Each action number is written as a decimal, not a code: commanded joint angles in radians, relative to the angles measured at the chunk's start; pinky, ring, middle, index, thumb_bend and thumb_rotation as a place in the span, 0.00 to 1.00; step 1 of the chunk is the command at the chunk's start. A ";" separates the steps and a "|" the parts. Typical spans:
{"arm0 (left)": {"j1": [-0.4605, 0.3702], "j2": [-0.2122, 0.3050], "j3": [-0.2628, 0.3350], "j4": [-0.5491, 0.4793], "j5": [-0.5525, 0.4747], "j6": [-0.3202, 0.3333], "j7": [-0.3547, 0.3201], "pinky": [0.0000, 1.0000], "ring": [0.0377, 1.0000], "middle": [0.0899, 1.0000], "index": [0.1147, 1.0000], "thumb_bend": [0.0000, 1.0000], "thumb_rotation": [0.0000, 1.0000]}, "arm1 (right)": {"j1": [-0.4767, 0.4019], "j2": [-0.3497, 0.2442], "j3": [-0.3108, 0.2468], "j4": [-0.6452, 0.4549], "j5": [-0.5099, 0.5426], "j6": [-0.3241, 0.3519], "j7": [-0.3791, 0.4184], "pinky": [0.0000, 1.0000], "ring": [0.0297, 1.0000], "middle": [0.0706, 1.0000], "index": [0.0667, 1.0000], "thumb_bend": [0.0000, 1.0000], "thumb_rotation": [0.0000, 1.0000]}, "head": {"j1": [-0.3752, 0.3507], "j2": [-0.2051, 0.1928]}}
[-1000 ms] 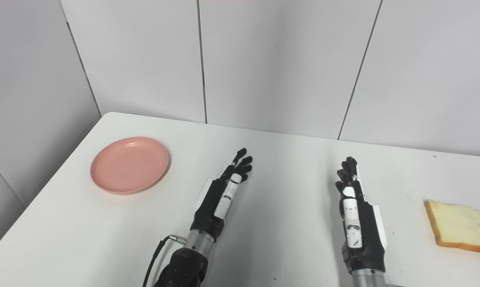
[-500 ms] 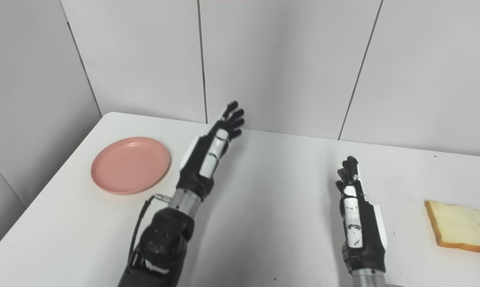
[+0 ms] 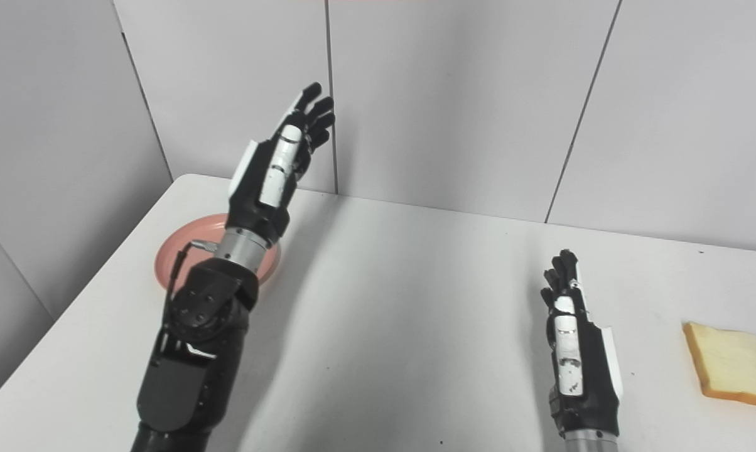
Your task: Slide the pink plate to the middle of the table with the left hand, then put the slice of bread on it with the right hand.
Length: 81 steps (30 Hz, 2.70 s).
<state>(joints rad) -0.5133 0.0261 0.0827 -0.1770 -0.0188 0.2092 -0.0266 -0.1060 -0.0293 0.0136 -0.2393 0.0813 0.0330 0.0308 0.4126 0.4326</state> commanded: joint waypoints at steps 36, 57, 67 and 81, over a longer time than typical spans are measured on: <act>0.054 0.222 0.306 0.153 -0.193 -0.113 0.084 0.93 0.93 0.92 0.91 0.52 1.00 | -0.021 -0.002 -0.007 -0.109 0.019 0.095 0.001 1.00 1.00 1.00 1.00 0.17 1.00 | 0.022 0.000; 0.089 0.235 0.348 0.323 -0.269 -0.155 0.092 0.95 0.93 0.92 0.90 0.48 1.00 | -0.023 -0.001 -0.003 -0.111 0.018 0.085 0.004 1.00 1.00 1.00 1.00 0.16 1.00 | 0.029 0.002; 0.075 0.242 0.357 0.433 -0.305 -0.169 0.092 0.95 0.93 0.91 0.89 0.48 1.00 | -0.020 0.001 -0.002 -0.134 0.008 0.111 0.000 1.00 1.00 1.00 1.00 0.16 1.00 | 0.026 0.009; 0.053 0.255 0.363 0.570 -0.340 -0.195 0.072 0.95 0.94 0.93 0.92 0.47 1.00 | -0.022 -0.001 -0.001 -0.136 0.007 0.113 0.002 1.00 1.00 1.00 1.00 0.16 1.00 | 0.025 0.015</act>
<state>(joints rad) -0.4177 0.2509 0.4434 0.4072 -0.3509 0.0546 0.0585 -0.1058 -0.0316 0.0128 -0.3341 0.0863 0.1484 0.0276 0.4387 0.4479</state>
